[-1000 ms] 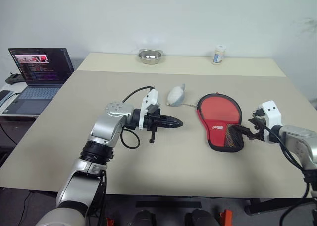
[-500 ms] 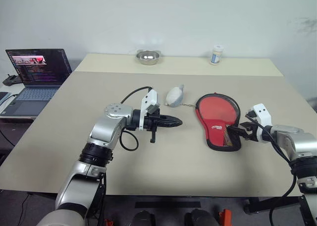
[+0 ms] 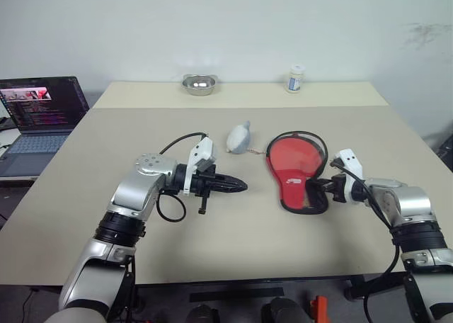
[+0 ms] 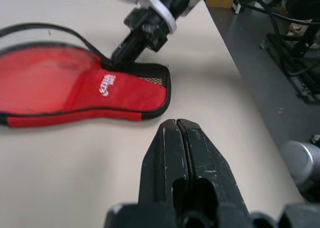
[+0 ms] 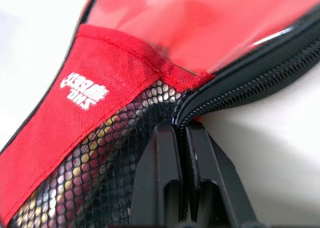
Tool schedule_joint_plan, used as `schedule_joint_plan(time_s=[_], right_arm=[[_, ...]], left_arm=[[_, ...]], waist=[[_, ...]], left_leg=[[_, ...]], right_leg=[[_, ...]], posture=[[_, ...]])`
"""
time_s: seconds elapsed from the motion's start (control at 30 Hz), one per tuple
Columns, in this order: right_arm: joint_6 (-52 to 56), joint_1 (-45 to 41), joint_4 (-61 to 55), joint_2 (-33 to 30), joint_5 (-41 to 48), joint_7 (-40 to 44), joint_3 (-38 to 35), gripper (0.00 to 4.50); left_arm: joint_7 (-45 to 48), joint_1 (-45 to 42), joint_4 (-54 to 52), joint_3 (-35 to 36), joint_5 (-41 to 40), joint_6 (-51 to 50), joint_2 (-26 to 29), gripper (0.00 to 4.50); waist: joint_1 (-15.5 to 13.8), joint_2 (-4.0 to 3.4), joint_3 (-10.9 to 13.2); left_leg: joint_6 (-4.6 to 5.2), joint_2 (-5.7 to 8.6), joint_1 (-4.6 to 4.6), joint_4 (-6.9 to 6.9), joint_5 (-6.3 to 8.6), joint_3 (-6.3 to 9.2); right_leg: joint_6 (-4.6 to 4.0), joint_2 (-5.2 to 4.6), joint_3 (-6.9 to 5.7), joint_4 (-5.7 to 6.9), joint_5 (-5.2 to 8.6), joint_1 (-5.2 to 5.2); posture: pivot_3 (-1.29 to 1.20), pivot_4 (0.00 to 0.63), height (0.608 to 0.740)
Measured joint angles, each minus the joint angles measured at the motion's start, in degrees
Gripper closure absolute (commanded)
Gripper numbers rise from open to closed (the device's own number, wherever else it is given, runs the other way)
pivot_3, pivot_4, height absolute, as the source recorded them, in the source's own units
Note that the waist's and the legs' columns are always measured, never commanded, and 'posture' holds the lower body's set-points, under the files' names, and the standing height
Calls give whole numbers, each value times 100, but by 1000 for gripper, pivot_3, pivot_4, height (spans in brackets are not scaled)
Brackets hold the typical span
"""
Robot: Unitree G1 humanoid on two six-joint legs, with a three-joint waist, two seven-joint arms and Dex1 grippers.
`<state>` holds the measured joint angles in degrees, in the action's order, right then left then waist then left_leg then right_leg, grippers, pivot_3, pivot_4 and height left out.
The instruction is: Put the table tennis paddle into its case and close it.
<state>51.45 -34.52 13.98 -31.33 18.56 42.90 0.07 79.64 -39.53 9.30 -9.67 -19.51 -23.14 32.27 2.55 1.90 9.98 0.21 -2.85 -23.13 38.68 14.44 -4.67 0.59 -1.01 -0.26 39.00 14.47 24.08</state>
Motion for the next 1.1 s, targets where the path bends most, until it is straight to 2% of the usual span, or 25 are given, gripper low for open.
schedule_joint_plan(time_s=[0.17,0.37,0.6,0.73,0.83,0.93,1.1], right_arm=[[688,215,-1227,682,358,-325,99,4484],[1328,893,-2466,1119,627,-813,238,4484],[2043,2053,-3996,946,1017,-1181,-22,4484],[2377,2468,-4532,766,1257,-1260,-266,4484],[2511,2614,-4691,560,1424,-1266,-455,4484],[2547,2642,-4712,307,1498,-1244,-564,4484],[2544,2556,-4609,161,1617,-1246,-568,4484]], left_arm=[[137,-72,-251,0,-179,-95,19,4500],[226,-74,-532,-1,-315,-285,65,4500],[363,398,-1157,-141,-540,-658,285,4500],[665,736,-1412,-317,-578,-653,775,4500],[854,953,-1429,-482,-551,-370,1274,4500],[879,965,-1380,-637,-530,-51,1547,4500],[888,955,-1298,-704,-512,112,1501,4500]], waist=[[-12,-3,2],[-66,-2,2],[-87,-2,2],[-83,-2,2],[-88,-2,2],[-129,0,3],[-154,1,3]], left_leg=[[-1,3,-9,-5,0,1],[-1,23,-28,6,1,-1],[-2,21,-33,1,2,14],[-2,15,-30,1,1,20],[-2,15,-28,1,1,25],[-2,21,-29,3,1,27],[-1,22,-39,3,2,25]], right_leg=[[-3,0,-2,0,2,6],[-1,-6,-4,-7,2,11],[4,-7,-16,-11,12,11],[1,-7,-20,-11,20,10],[-3,-10,-24,-11,23,7],[-3,-13,-27,-15,24,4],[-1,-12,-27,-27,23,6]], posture=[[0,150,740],[0,150,740],[0,150,740],[0,150,740],[0,150,740],[0,150,740],[0,150,740]])
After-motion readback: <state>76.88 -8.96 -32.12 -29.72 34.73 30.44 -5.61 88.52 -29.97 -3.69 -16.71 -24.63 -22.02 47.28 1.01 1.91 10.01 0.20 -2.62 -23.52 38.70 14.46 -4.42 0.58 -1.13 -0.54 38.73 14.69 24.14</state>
